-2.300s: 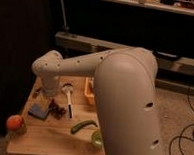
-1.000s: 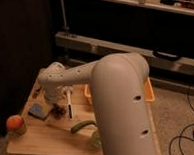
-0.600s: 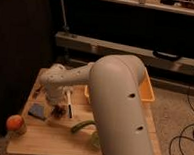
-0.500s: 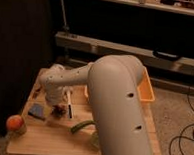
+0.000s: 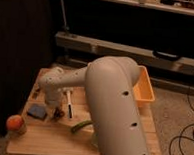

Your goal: Place grapes in table surface

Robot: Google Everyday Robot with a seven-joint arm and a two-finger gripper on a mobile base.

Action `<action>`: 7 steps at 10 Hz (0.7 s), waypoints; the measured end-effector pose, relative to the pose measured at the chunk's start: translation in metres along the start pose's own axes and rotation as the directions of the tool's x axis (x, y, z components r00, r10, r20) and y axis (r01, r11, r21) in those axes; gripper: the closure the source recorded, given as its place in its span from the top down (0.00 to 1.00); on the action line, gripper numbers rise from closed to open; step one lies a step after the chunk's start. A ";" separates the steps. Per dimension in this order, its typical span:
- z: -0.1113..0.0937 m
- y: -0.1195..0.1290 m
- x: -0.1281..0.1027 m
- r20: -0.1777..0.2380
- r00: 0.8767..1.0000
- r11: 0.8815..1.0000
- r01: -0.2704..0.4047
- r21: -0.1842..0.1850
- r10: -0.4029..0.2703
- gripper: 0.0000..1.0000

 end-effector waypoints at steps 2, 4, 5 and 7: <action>0.001 0.003 0.001 -0.018 1.000 1.000 0.013 0.005 -0.013 0.08; -0.016 0.004 -0.002 -0.005 1.000 1.000 0.015 0.017 -0.015 0.00; -0.032 0.006 -0.004 0.013 1.000 1.000 0.013 0.022 -0.013 0.00; -0.077 0.013 -0.011 0.063 0.998 1.000 0.006 0.029 -0.008 0.00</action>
